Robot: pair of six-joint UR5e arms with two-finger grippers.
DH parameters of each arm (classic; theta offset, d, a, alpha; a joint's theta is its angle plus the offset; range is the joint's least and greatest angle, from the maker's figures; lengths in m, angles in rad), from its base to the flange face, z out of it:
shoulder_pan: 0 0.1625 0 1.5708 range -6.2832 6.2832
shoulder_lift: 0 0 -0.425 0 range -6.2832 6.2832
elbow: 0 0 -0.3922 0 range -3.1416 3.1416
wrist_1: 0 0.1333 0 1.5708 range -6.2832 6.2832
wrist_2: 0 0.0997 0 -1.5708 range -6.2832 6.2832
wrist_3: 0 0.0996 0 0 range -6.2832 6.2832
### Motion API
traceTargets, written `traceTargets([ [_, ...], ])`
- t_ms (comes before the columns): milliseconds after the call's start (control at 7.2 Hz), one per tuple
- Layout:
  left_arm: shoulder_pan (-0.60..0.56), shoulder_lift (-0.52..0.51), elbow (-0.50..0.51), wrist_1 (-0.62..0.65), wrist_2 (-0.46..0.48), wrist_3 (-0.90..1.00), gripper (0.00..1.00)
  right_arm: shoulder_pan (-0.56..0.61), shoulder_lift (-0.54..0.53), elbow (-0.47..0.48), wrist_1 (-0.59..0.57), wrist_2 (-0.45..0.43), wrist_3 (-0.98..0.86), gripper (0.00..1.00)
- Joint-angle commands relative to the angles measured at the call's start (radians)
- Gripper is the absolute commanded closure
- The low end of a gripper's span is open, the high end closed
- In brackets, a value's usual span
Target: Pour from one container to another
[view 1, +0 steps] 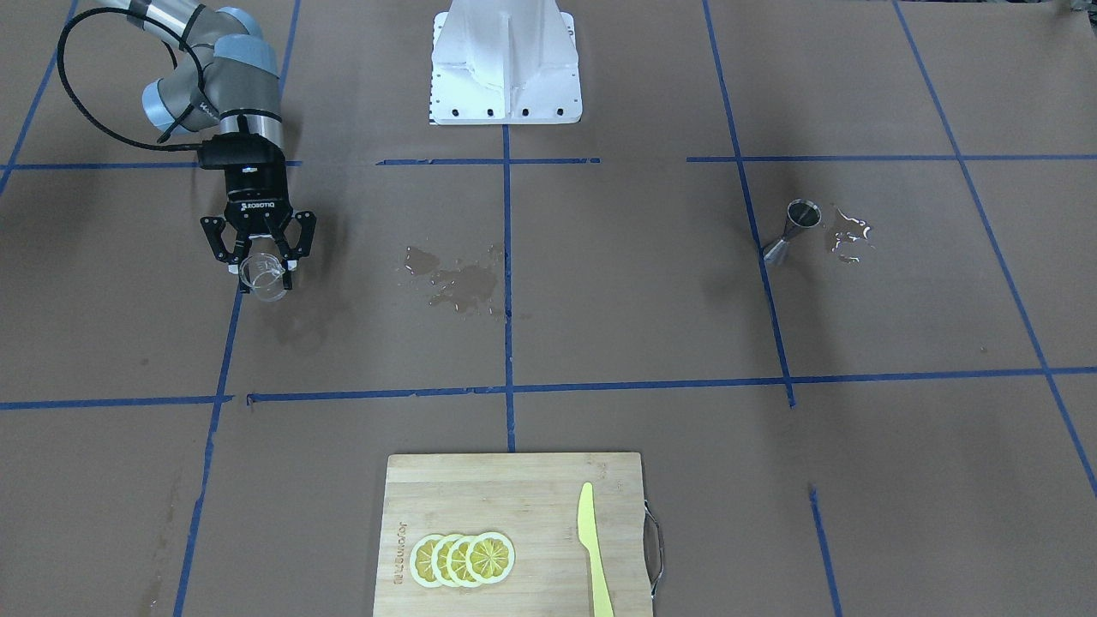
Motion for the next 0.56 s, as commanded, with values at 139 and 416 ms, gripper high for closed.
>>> traceTargets([
  [139, 0.0, 0.0, 0.0, 0.0, -0.002, 0.0, 0.0, 0.003, -0.107, -0.005, 0.083, -0.002, -0.014, 1.0],
  [416, 0.0, -0.002, 0.0, 0.0, -0.003, 0.0, 0.0, 0.001, -0.106, -0.018, 0.085, -0.002, -0.009, 1.0],
])
